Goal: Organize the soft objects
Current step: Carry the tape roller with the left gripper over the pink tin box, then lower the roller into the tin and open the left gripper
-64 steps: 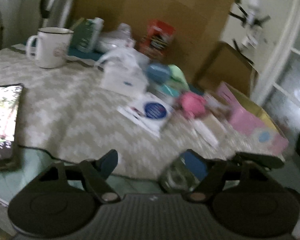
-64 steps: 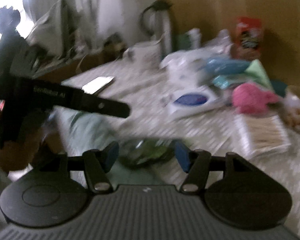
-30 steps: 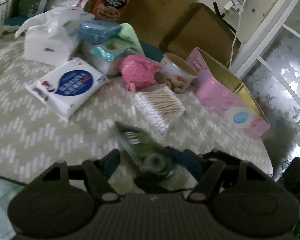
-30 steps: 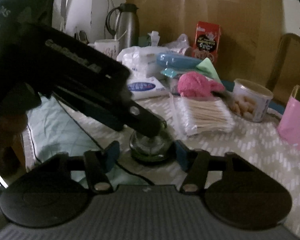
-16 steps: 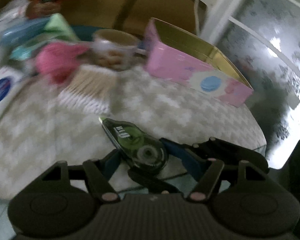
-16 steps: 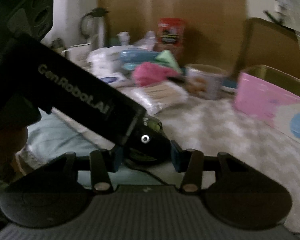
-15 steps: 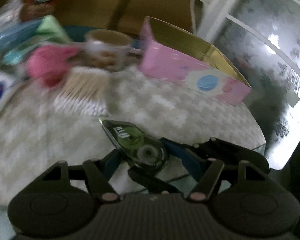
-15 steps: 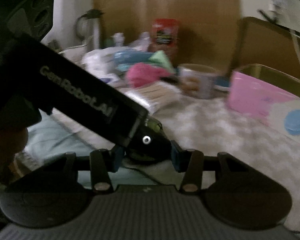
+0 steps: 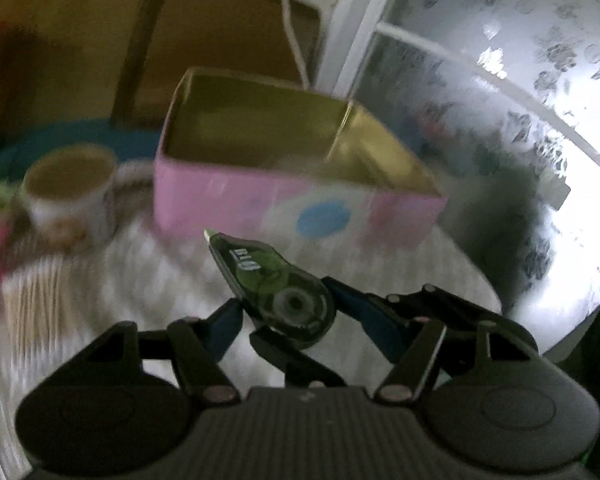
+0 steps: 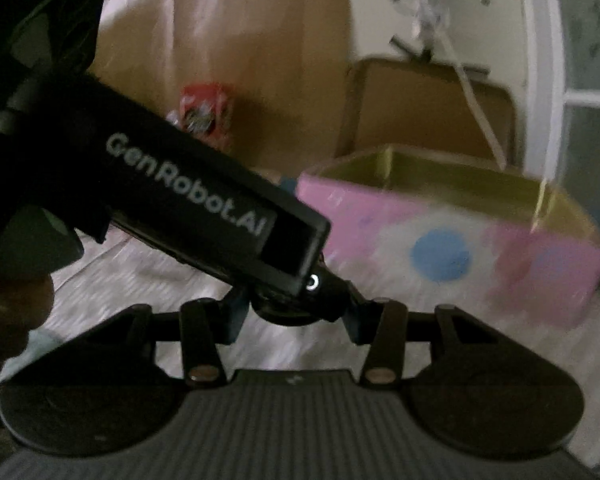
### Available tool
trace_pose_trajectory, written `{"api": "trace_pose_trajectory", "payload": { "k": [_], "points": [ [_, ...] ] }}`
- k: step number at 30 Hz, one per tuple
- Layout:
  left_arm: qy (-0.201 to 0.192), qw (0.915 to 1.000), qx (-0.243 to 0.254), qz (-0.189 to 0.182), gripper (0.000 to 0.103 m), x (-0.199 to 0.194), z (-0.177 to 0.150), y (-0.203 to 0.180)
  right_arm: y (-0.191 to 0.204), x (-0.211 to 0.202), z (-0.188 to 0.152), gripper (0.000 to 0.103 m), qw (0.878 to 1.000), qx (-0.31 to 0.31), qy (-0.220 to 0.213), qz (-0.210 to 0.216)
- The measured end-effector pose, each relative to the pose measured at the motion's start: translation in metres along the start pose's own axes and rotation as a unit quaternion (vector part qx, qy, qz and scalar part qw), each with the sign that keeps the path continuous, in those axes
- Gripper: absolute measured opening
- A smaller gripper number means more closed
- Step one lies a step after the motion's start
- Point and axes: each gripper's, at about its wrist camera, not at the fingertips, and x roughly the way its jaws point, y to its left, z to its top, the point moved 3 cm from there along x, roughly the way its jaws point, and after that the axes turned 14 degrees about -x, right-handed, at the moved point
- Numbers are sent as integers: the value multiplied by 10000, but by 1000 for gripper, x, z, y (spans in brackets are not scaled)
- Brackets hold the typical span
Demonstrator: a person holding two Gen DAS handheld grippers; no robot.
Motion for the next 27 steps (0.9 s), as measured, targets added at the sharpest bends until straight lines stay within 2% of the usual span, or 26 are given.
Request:
{"api": "trace_pose_trajectory", "payload": {
  "k": [6, 11, 16, 21, 24, 26, 27],
  "points": [
    [-452, 9987, 202, -141, 67, 5, 38, -29, -30, 6, 17, 51, 9963, -194, -488, -679],
    [-740, 9965, 363, -167, 67, 24, 69, -49, -57, 22, 23, 51, 9898, -387, -629, -1215],
    [-722, 9963, 459, -88, 67, 60, 91, -68, -92, 50, 26, 52, 9868, -248, -485, -1525],
    [-557, 9976, 410, 39, 67, 95, 98, -71, -111, 65, 20, 52, 9872, -63, -250, -1575],
    [-496, 9982, 334, 107, 76, 107, 101, -69, -117, 75, 15, 53, 9885, 8, -6, -1515],
    [-552, 9977, 328, 233, 79, 109, 102, -68, -121, 84, 14, 58, 9883, 120, 188, -1508],
    [-592, 9973, 313, 314, 79, 110, 102, -67, -123, 83, 12, 67, 9874, 202, 186, -1557]
  ]
}}
